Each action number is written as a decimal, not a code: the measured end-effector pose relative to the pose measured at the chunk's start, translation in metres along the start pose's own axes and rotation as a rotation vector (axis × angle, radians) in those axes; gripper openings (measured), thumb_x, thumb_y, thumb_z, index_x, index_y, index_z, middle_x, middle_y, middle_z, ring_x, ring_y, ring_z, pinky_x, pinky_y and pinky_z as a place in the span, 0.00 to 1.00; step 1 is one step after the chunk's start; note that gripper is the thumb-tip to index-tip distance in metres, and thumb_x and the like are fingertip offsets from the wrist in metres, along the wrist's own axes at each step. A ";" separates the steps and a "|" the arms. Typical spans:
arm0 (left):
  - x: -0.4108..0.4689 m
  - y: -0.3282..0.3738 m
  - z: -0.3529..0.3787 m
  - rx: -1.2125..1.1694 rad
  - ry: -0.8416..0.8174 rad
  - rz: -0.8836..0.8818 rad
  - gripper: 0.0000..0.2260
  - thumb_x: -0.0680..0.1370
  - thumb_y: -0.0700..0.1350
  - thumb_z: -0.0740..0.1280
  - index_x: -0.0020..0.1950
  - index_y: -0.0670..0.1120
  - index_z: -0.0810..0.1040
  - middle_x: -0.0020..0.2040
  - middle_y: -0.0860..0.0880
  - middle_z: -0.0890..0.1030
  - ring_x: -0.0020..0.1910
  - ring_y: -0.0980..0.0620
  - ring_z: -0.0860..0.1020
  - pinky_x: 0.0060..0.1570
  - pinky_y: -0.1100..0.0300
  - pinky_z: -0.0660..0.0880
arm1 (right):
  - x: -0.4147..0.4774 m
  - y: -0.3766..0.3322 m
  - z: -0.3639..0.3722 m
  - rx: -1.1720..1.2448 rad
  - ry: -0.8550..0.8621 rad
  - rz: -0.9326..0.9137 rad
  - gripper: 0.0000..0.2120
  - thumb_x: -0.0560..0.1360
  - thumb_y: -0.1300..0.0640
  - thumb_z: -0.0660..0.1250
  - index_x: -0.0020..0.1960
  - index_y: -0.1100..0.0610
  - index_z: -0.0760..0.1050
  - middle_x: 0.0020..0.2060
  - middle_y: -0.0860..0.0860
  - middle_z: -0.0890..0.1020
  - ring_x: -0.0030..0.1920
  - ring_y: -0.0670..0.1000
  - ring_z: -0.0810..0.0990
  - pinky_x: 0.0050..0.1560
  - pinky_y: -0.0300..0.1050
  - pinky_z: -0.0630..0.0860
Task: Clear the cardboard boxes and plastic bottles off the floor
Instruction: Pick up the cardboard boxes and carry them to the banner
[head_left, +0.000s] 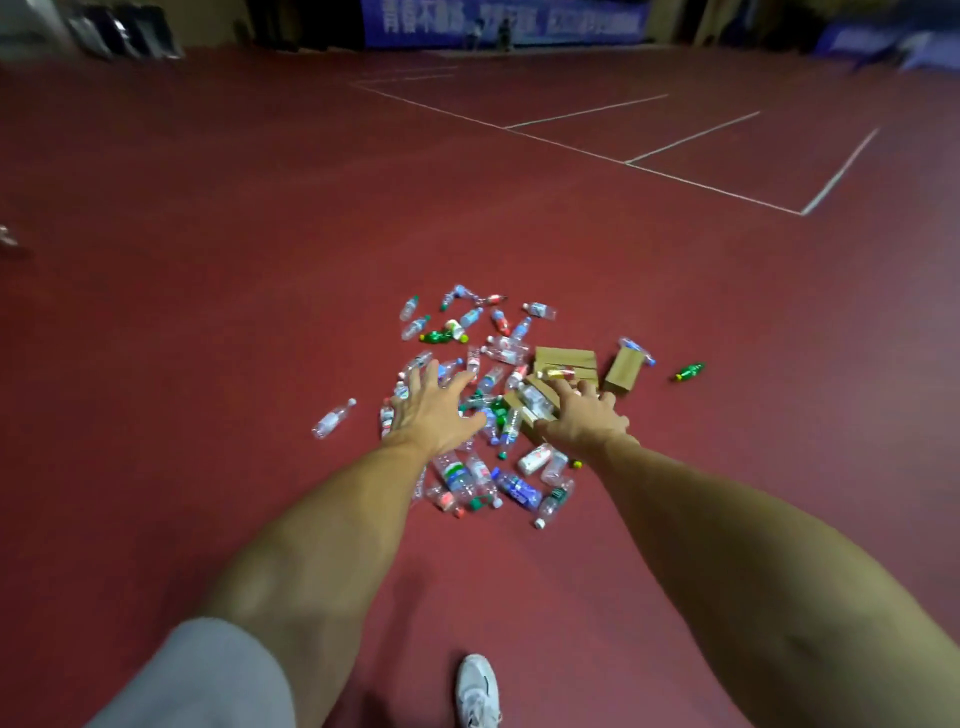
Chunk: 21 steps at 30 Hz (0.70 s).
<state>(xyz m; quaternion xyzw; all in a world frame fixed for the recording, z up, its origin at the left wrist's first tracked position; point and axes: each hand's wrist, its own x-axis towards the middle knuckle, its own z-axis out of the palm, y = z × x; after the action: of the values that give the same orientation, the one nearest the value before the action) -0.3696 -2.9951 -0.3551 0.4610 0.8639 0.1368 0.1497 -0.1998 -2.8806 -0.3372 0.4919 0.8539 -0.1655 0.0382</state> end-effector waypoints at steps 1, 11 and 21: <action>0.022 0.016 0.006 -0.002 -0.007 0.023 0.31 0.78 0.60 0.64 0.79 0.61 0.58 0.82 0.45 0.45 0.80 0.41 0.44 0.73 0.34 0.53 | 0.015 0.015 -0.006 0.010 0.005 0.021 0.34 0.76 0.39 0.65 0.78 0.41 0.56 0.75 0.54 0.61 0.73 0.63 0.61 0.66 0.65 0.66; 0.212 0.178 0.054 0.020 -0.083 0.171 0.30 0.78 0.60 0.63 0.78 0.59 0.59 0.82 0.44 0.46 0.80 0.41 0.43 0.73 0.31 0.52 | 0.167 0.167 -0.079 0.048 0.037 0.198 0.33 0.77 0.40 0.65 0.78 0.43 0.57 0.74 0.56 0.62 0.71 0.63 0.62 0.67 0.66 0.67; 0.352 0.339 0.110 0.095 -0.113 0.200 0.30 0.78 0.59 0.64 0.78 0.61 0.58 0.82 0.45 0.45 0.80 0.41 0.43 0.73 0.35 0.55 | 0.314 0.324 -0.142 0.121 0.038 0.200 0.34 0.76 0.39 0.65 0.78 0.41 0.56 0.73 0.54 0.62 0.71 0.62 0.61 0.65 0.67 0.69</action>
<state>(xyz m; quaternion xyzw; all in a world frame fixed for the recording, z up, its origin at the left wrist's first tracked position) -0.2584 -2.5074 -0.3756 0.5582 0.8095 0.0840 0.1618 -0.0707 -2.4258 -0.3540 0.5791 0.7896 -0.2030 0.0086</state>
